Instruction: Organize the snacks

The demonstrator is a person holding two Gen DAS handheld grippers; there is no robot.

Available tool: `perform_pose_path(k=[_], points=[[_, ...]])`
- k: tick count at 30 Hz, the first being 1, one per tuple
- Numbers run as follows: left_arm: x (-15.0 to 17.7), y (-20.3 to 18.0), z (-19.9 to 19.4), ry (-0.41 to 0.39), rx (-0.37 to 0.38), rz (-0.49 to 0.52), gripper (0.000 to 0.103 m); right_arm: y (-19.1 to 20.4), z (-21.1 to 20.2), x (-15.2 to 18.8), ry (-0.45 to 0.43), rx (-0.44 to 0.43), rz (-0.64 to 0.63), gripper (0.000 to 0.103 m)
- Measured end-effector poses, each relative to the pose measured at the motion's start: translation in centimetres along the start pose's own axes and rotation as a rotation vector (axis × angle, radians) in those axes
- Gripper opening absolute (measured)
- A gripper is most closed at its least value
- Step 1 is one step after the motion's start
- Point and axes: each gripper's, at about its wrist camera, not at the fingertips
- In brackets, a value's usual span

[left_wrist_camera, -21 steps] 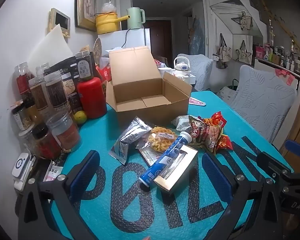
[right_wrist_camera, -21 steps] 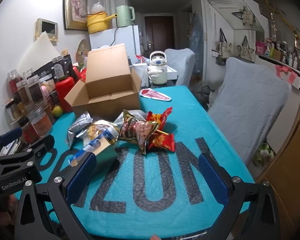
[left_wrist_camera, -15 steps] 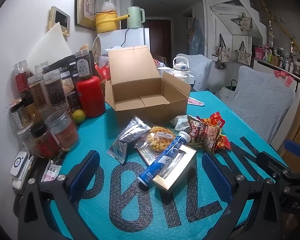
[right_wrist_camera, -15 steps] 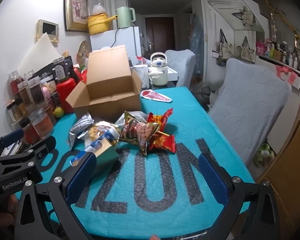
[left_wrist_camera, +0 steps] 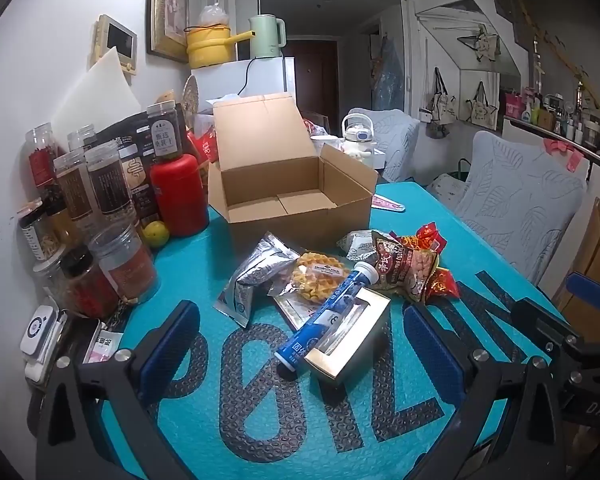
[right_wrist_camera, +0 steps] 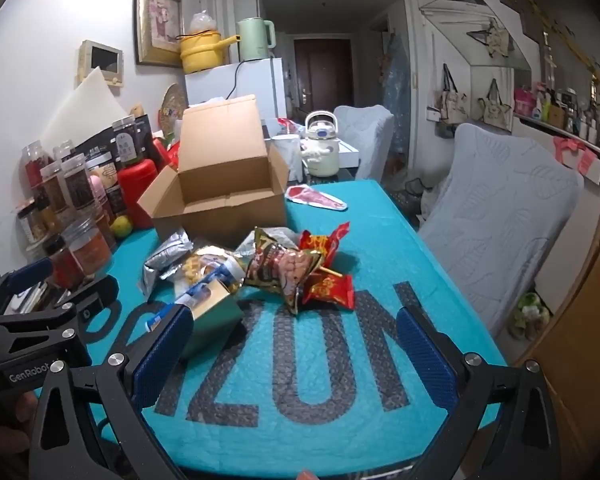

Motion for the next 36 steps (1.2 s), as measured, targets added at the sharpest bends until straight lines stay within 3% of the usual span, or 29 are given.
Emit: perform_pose_path(k=[36], points=[[-0.06, -0.2, -0.18, 0.008, 0.022, 0.011, 0.103, 0.46, -0.22, -0.17, -0.003, -0.001, -0.008, 0.103]])
Point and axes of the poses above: each gripper's, at about its wrist camera, not at the fingertips, and z roughly the way its jaws point, y to its left, x to its underside, and after that the axes turned 1 degree about -z, right-handed
